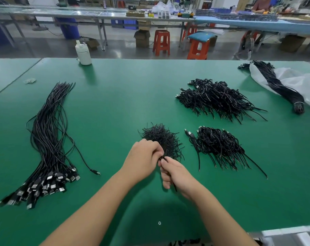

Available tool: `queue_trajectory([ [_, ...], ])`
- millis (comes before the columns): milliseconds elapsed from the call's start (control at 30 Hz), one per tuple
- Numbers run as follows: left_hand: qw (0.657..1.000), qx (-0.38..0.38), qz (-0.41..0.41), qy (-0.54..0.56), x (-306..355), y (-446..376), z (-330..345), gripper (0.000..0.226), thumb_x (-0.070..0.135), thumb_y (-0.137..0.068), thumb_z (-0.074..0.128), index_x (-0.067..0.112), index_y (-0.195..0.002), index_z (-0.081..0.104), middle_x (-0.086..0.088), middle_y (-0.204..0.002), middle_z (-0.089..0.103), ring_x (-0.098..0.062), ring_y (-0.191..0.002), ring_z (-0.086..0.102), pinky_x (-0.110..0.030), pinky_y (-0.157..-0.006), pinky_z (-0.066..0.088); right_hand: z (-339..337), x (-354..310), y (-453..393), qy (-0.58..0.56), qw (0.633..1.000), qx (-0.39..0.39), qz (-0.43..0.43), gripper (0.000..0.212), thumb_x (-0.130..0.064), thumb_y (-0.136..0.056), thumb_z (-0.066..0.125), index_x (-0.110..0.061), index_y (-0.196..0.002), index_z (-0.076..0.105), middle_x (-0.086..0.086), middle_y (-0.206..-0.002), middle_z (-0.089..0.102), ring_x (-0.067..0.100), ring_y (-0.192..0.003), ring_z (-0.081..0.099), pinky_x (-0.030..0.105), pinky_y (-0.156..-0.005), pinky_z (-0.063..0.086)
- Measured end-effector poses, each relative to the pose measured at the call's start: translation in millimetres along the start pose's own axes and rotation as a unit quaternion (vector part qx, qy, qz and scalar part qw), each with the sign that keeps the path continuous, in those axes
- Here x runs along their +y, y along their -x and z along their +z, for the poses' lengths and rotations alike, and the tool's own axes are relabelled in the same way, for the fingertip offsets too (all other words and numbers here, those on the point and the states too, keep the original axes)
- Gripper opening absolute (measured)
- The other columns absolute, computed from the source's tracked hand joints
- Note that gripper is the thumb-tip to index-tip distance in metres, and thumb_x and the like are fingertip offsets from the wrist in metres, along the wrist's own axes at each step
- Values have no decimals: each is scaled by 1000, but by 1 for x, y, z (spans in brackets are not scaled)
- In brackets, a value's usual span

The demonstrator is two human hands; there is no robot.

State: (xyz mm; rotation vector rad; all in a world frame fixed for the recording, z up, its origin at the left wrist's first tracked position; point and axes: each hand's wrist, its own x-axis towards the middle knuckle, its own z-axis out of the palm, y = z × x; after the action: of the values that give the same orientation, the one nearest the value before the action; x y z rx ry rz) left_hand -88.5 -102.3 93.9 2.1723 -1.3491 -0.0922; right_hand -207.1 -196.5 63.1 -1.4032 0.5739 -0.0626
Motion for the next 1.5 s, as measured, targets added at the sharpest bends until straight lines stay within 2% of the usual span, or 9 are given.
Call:
queue_trajectory([
  [133, 992, -31, -101, 65, 0, -1, 0, 15, 21, -90, 60, 29, -79, 65, 16, -67, 59, -8, -72, 53, -29, -73, 43, -3, -3, 2, 384, 915, 67, -107, 28, -33, -105, 39, -16, -82, 39, -3, -73, 46, 18, -66, 43, 39, -66, 39],
  [333, 969, -111, -173, 136, -6, -3, -1, 21, 19, -88, 63, 29, -70, 65, 11, -55, 51, -4, -48, 38, -17, -49, 36, -10, -3, 8, 592, 780, 57, -197, 26, -38, -106, 28, -20, -94, 43, -6, -84, 39, 28, -71, 50, 38, -64, 34],
  [533, 967, -103, -188, 137, -15, -1, 0, 18, 34, -81, 76, 23, -70, 67, 11, -51, 51, -4, -45, 36, -17, -46, 30, -11, 0, 13, 605, 766, 48, -212, 25, -37, -106, 28, -23, -89, 39, -1, -84, 53, 28, -75, 54, 37, -66, 33],
  [767, 956, -121, -185, 193, -13, -2, -2, 36, 50, -91, 61, 23, -73, 75, 11, -50, 48, -8, -49, 36, -25, -51, 30, -12, 3, 6, 633, 744, 63, -206, 32, -40, -105, 27, -20, -88, 45, -2, -82, 58, 27, -72, 55, 36, -64, 31],
  [867, 960, -155, -166, 164, -14, -3, -3, 20, 34, -86, 71, 28, -67, 74, 10, -57, 58, -8, -55, 42, -24, -55, 36, -12, 4, 4, 659, 721, 64, -204, 37, -41, -105, 24, -21, -108, 54, -1, -97, 65, 26, -85, 63, 38, -69, 38],
  [1100, 952, -183, -180, 168, -15, -3, -4, 17, 18, -84, 73, 27, -69, 72, 11, -62, 64, -5, -58, 50, -20, -59, 42, -10, 4, 3, 699, 685, 42, -202, 37, -41, -106, 23, -18, -107, 51, 3, -101, 65, 30, -84, 63, 37, -63, 33],
  [1233, 961, -217, -126, 114, -17, -2, -8, 10, 22, -86, 70, 26, -77, 68, 3, -86, 72, -15, -77, 63, -29, -77, 51, -13, 0, 4, 700, 686, 8, -201, 40, -45, -106, 25, -18, -109, 53, 2, -103, 62, 29, -89, 62, 38, -67, 35],
  [1333, 960, -248, -93, 87, -19, -1, -12, 15, 23, -87, 67, 29, -74, 62, 10, -79, 67, -7, -71, 59, -20, -70, 48, -17, -9, 4, 698, 688, -19, -195, 40, -50, -103, 33, -18, -105, 56, 2, -101, 59, 26, -95, 58, 38, -76, 41],
  [1500, 945, -204, -165, 197, -17, -1, -11, 12, 9, -85, 62, 19, -79, 63, 7, -66, 65, -7, -58, 53, -21, -58, 42, -27, -17, 4, 643, 639, 106, -408, 17, -33, -88, 68, -22, -101, 70, -7, -111, 66, 22, -118, 56, 45, -110, 36],
])
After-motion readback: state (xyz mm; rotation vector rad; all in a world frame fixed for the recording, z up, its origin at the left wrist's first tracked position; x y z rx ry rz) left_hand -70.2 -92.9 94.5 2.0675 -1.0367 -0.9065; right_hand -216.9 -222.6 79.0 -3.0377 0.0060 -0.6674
